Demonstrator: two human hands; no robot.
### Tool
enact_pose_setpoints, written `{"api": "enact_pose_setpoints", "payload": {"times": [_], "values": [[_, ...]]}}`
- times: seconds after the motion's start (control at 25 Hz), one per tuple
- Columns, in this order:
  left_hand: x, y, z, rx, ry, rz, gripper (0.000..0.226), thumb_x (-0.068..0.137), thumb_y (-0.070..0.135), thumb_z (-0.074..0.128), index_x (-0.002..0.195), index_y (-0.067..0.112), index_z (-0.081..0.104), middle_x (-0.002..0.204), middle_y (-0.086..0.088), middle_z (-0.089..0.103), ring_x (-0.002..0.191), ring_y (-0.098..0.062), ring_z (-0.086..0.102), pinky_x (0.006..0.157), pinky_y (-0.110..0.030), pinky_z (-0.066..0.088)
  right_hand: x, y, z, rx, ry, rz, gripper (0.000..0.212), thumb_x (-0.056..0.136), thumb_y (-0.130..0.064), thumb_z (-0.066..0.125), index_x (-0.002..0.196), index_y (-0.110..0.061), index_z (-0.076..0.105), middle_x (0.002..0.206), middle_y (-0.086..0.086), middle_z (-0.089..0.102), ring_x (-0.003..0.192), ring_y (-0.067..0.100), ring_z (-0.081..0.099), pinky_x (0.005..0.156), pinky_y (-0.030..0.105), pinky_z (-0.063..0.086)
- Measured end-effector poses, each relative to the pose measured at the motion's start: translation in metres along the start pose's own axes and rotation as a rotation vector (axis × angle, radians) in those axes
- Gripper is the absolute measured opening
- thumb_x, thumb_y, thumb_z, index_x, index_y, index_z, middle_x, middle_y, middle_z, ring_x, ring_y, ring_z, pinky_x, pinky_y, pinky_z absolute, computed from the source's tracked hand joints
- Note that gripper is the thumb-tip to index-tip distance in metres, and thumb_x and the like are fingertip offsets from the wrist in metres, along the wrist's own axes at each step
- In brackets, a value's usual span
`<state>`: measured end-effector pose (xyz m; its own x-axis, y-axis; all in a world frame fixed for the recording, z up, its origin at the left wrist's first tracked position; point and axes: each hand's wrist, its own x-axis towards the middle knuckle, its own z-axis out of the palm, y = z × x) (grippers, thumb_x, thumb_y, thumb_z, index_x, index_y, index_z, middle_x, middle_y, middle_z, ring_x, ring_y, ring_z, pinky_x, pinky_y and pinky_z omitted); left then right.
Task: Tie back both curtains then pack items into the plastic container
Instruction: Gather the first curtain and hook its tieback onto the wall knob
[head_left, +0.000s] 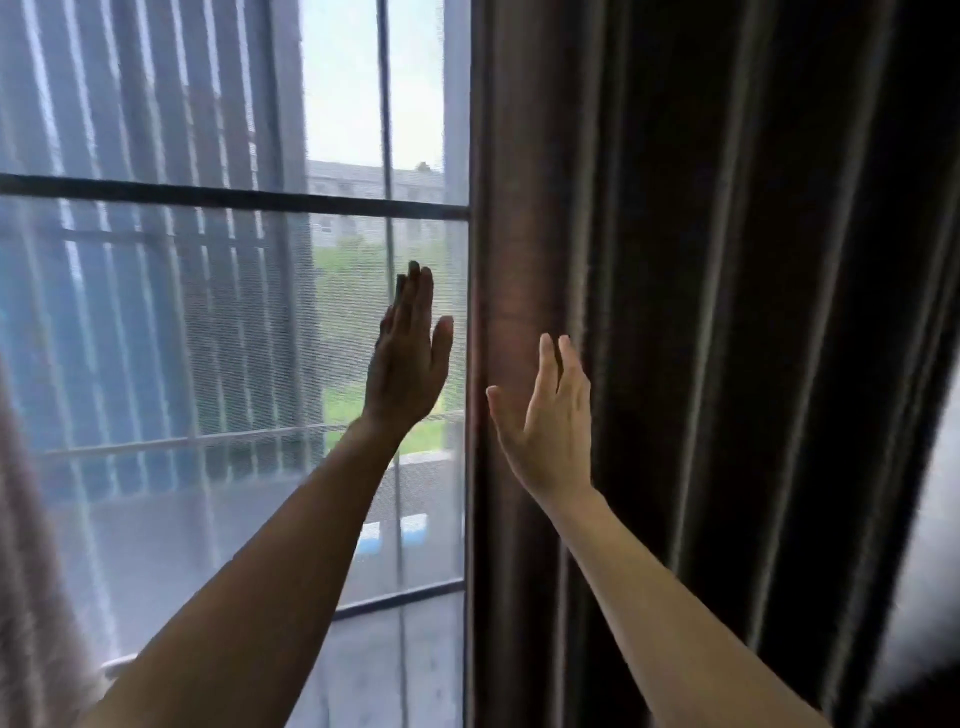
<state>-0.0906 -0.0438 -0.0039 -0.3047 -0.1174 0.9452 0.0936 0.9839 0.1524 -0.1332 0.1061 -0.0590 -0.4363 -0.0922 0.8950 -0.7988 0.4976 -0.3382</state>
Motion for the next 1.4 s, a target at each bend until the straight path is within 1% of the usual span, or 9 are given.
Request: {"api": "enact_pose_setpoints", "payload": {"times": [0.2,0.32,0.44,0.52,0.6,0.76,1.04,1.16,1.4], "values": [[0.022,0.028,0.072,-0.175,-0.070,0.063,0.060,0.096,0.035,0.025,0.146,0.002,0.021,0.155,-0.017,0.020,0.145,-0.027,0.016,0.117,-0.037,0.019,0.003,0.056,0.008,-0.104,-0.046,0.086,0.080,0.089,-0.052,0.050,0.147,-0.006,0.019,0.147,0.017,0.035,0.133,0.030,0.037,0.107,0.040,0.035],[0.035,0.035,0.114,-0.233,-0.168,0.047,0.058,0.099,0.038,0.026,0.149,0.014,0.012,0.159,-0.010,0.009,0.147,-0.023,0.005,0.118,-0.042,0.013,0.009,0.081,0.012,-0.032,-0.073,0.238,0.067,0.090,-0.044,0.055,0.143,-0.014,0.028,0.134,0.005,0.052,0.121,0.021,0.049,0.096,0.033,0.044],[0.048,0.053,0.153,-0.325,-0.249,0.128,0.060,0.098,0.044,0.026,0.150,0.023,0.006,0.160,-0.006,0.001,0.147,-0.022,-0.003,0.119,-0.043,0.009,0.014,0.111,0.012,0.016,0.068,0.315,0.040,0.091,-0.037,0.056,0.124,-0.015,0.049,0.113,-0.001,0.064,0.104,0.016,0.061,0.086,0.027,0.050],[0.057,0.069,0.173,-0.379,-0.270,0.173,0.063,0.094,0.050,0.023,0.150,0.025,0.006,0.159,-0.008,0.001,0.147,-0.025,-0.002,0.118,-0.043,0.008,0.017,0.131,0.009,-0.008,0.167,0.335,0.030,0.091,-0.034,0.056,0.110,-0.011,0.057,0.101,0.001,0.067,0.094,0.018,0.064,0.082,0.031,0.051],[0.065,0.088,0.194,-0.426,-0.294,0.182,0.065,0.093,0.053,0.025,0.150,0.027,0.005,0.159,-0.010,0.000,0.147,-0.027,-0.002,0.118,-0.042,0.007,0.021,0.151,0.002,-0.069,0.232,0.360,0.027,0.091,-0.032,0.058,0.102,-0.008,0.060,0.096,0.005,0.068,0.088,0.021,0.064,0.081,0.034,0.052],[0.080,0.126,0.231,-0.459,-0.323,0.209,0.066,0.095,0.052,0.031,0.150,0.028,0.004,0.159,-0.012,-0.005,0.147,-0.029,-0.005,0.118,-0.043,0.005,0.033,0.184,-0.019,-0.201,0.306,0.375,0.025,0.090,-0.028,0.061,0.090,-0.003,0.059,0.086,0.009,0.065,0.081,0.023,0.063,0.070,0.019,0.041],[0.125,0.188,0.309,-0.571,-0.386,0.238,0.073,0.093,0.058,0.030,0.149,0.029,-0.006,0.158,-0.009,-0.016,0.145,-0.027,-0.014,0.117,-0.045,0.002,0.070,0.267,-0.042,-0.227,0.246,0.450,0.053,0.078,-0.053,0.065,0.109,-0.013,0.048,0.108,0.001,0.055,0.101,0.017,0.054,0.087,0.032,0.050],[0.148,0.213,0.352,-0.589,-0.385,0.266,0.074,0.093,0.058,0.031,0.149,0.028,-0.007,0.157,-0.011,-0.017,0.145,-0.028,-0.015,0.117,-0.046,0.003,0.090,0.307,-0.047,-0.129,0.177,0.446,0.066,0.075,-0.050,0.070,0.121,-0.014,0.040,0.117,0.003,0.059,0.107,0.018,0.058,0.090,0.033,0.051],[0.183,0.264,0.447,-0.592,-0.439,0.303,0.075,0.093,0.057,0.034,0.149,0.028,-0.006,0.157,-0.011,-0.017,0.145,-0.029,-0.013,0.120,-0.044,0.005,0.142,0.418,-0.066,-0.205,0.147,0.521,0.072,0.076,-0.047,0.071,0.128,-0.012,0.035,0.123,0.008,0.060,0.110,0.028,0.059,0.094,0.044,0.048]]}}
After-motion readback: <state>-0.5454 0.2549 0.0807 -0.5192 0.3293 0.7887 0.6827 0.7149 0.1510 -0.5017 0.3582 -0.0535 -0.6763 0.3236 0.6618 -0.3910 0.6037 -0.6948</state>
